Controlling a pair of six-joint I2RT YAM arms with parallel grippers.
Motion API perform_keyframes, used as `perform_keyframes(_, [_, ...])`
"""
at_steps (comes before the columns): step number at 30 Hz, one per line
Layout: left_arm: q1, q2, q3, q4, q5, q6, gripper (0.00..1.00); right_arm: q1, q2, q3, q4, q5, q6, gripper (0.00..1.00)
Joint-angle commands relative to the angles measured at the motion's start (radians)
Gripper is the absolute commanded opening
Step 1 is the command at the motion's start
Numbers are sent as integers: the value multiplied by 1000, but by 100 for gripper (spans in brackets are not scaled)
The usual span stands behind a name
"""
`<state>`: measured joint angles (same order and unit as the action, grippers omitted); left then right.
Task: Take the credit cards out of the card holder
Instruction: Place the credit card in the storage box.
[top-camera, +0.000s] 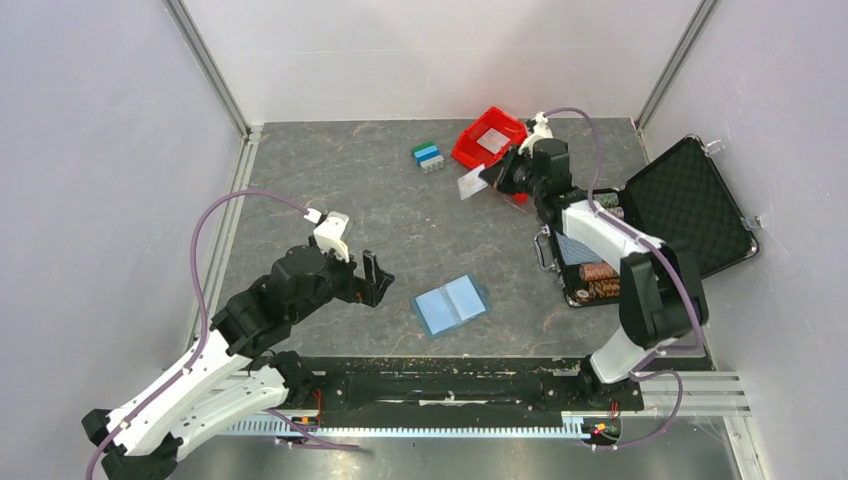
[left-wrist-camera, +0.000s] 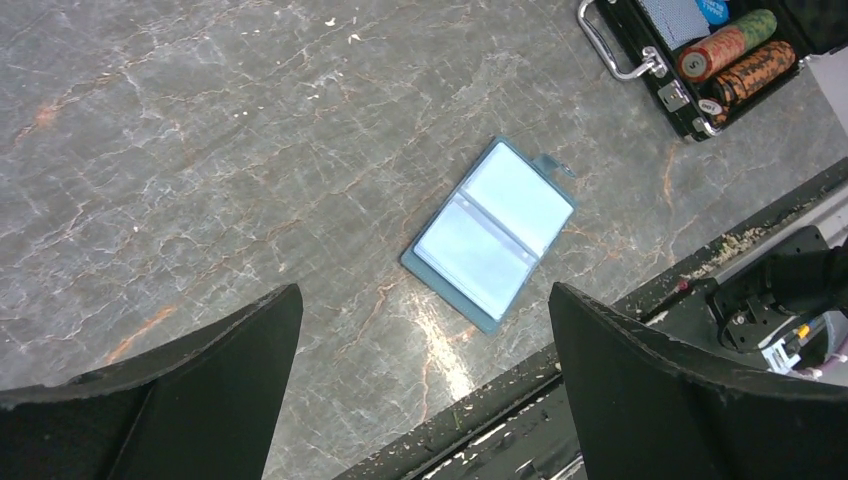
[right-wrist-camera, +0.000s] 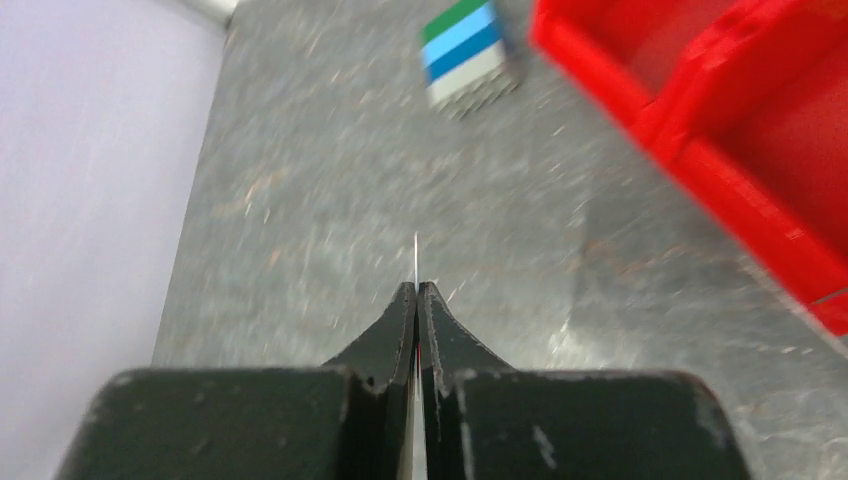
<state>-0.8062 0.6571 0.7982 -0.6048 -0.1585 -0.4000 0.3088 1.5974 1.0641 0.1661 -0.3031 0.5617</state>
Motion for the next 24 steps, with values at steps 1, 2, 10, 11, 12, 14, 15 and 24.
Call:
perform_keyframes(1, [3, 2, 2, -22, -48, 84, 100, -25, 102, 118, 134, 287, 123, 0])
perform_keyframes(2, [3, 5, 3, -24, -44, 83, 100, -30, 131, 152, 137, 330, 137, 0])
perform_keyframes(10, [3, -1, 3, -26, -42, 98, 100, -57, 334, 281, 248, 541, 301, 0])
perform_keyframes(11, [4, -1, 3, -26, -45, 98, 100, -60, 352, 284, 264, 568, 324, 0])
perform_keyframes(12, [2, -3, 3, -25, -47, 98, 100, -60, 372, 287, 277, 585, 348, 0])
perform_keyframes(14, [2, -7, 3, -26, -50, 98, 100, -65, 404, 292, 313, 611, 392, 0])
perform_keyframes(15, [2, -11, 1, -24, -50, 98, 100, -66, 419, 299, 327, 627, 415, 0])
perform_keyframes(24, [3, 2, 1, -19, -48, 105, 100, -65, 590, 462, 341, 669, 524, 0])
